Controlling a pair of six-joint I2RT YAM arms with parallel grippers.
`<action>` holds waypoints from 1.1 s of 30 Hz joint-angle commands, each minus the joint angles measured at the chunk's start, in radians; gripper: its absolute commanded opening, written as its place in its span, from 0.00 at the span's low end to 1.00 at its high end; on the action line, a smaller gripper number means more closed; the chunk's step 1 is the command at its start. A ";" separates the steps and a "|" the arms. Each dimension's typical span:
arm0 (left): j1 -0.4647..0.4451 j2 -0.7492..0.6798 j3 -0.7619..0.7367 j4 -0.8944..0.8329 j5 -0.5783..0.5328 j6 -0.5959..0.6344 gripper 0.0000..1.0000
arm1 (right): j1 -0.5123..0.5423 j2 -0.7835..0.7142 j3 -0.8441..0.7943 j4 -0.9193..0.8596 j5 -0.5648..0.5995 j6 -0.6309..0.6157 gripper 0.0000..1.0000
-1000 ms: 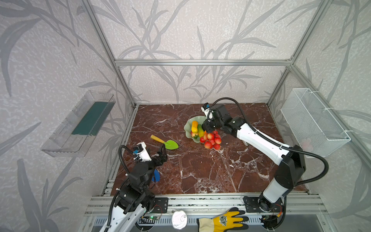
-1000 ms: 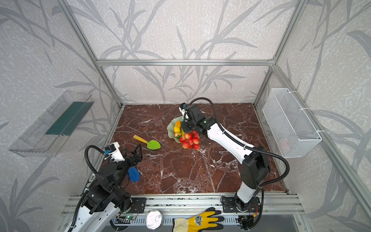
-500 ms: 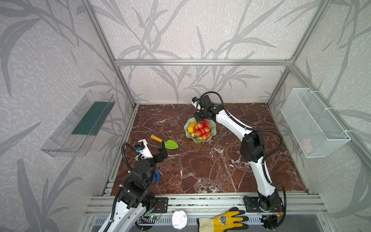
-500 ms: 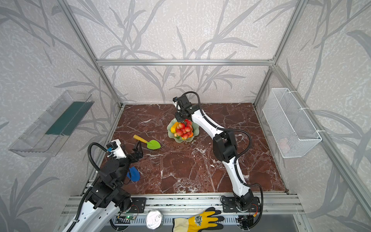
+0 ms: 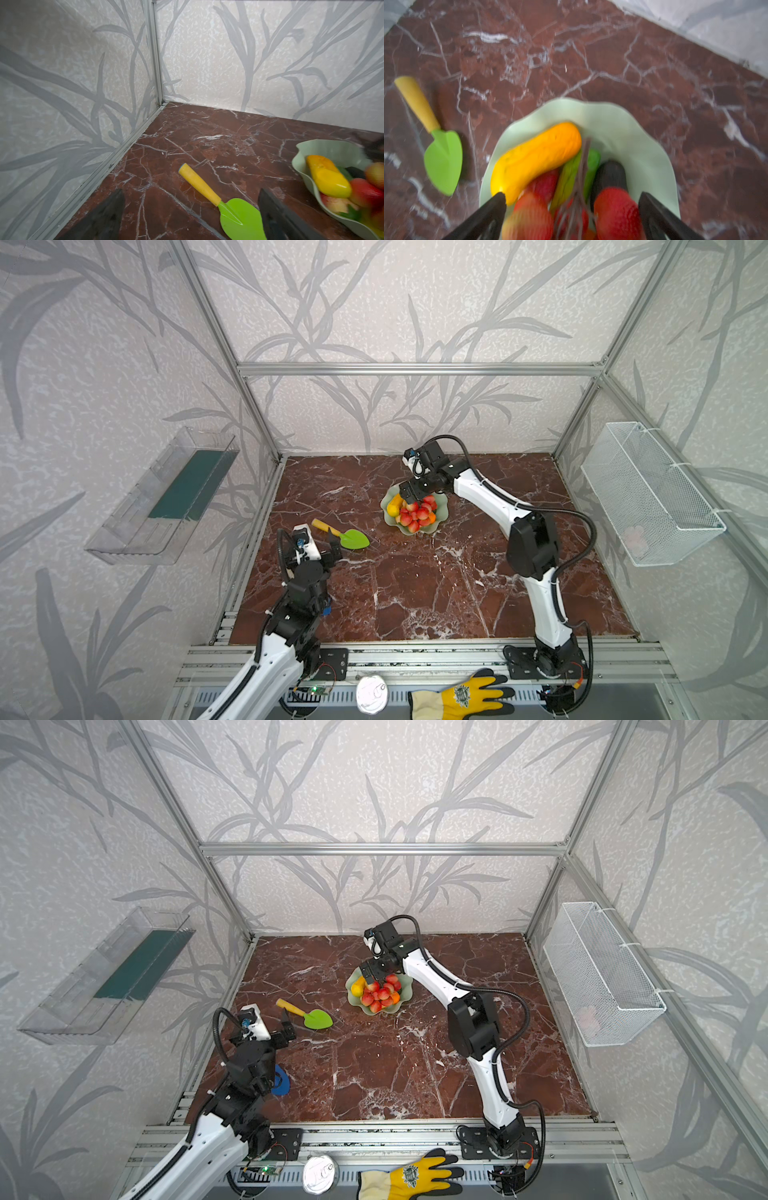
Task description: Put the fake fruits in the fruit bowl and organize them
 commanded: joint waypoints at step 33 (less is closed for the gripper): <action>0.306 0.976 0.155 0.731 0.223 0.045 0.99 | -0.388 -0.434 -1.473 1.647 0.335 -0.183 0.99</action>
